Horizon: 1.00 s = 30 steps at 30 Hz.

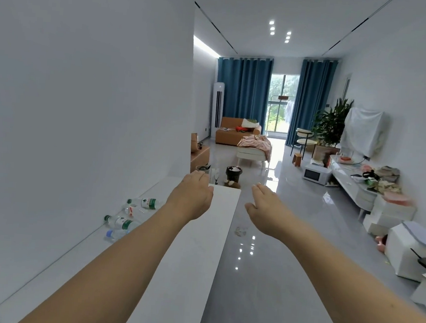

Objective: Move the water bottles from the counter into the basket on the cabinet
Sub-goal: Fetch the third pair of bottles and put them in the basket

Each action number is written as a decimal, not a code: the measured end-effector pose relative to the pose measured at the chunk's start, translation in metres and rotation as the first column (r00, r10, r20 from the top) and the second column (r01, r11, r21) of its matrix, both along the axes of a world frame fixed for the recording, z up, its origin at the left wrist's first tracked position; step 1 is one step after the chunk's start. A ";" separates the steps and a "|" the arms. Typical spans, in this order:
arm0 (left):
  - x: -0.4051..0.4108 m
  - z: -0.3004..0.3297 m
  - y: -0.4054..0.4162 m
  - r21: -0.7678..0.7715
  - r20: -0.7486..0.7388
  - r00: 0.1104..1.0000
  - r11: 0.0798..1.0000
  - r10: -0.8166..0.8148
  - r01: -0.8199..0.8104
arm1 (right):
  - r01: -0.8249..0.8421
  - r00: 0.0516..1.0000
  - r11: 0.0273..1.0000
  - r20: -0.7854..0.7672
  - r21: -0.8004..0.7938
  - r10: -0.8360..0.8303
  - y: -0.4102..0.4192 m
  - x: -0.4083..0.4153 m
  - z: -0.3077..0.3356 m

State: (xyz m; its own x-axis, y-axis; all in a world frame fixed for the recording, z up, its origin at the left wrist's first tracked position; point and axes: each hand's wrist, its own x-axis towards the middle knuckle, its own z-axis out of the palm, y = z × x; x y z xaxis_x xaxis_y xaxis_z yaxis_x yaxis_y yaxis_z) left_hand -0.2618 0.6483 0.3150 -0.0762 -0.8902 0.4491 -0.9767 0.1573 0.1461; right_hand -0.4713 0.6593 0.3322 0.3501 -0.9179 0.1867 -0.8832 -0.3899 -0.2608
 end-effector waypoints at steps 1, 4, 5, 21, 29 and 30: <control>-0.003 0.002 -0.016 -0.007 -0.011 1.000 1.000 0.000 0.000 | 0.002 1.000 1.000 -0.002 0.001 -0.002 -0.013 -0.003 0.001; -0.016 0.000 -0.055 0.004 -0.010 1.000 1.000 -0.006 0.006 | 0.011 1.000 1.000 -0.009 0.015 -0.011 -0.051 -0.017 -0.001; -0.022 -0.001 -0.069 0.005 -0.004 1.000 1.000 -0.014 0.014 | 0.013 1.000 1.000 -0.002 0.018 -0.013 -0.066 -0.023 -0.002; -0.138 0.005 -0.303 -0.021 0.021 1.000 1.000 -0.004 0.005 | -0.001 1.000 0.999 -0.015 0.044 0.002 -0.323 -0.148 -0.004; -0.144 0.000 -0.400 -0.012 0.007 0.999 0.999 0.051 -0.051 | -0.078 0.997 0.996 0.016 0.046 0.077 -0.420 -0.149 -0.004; -0.143 -0.002 -0.412 -0.004 0.015 0.998 0.999 0.053 -0.053 | -0.081 0.997 0.995 0.020 0.050 0.080 -0.433 -0.148 -0.006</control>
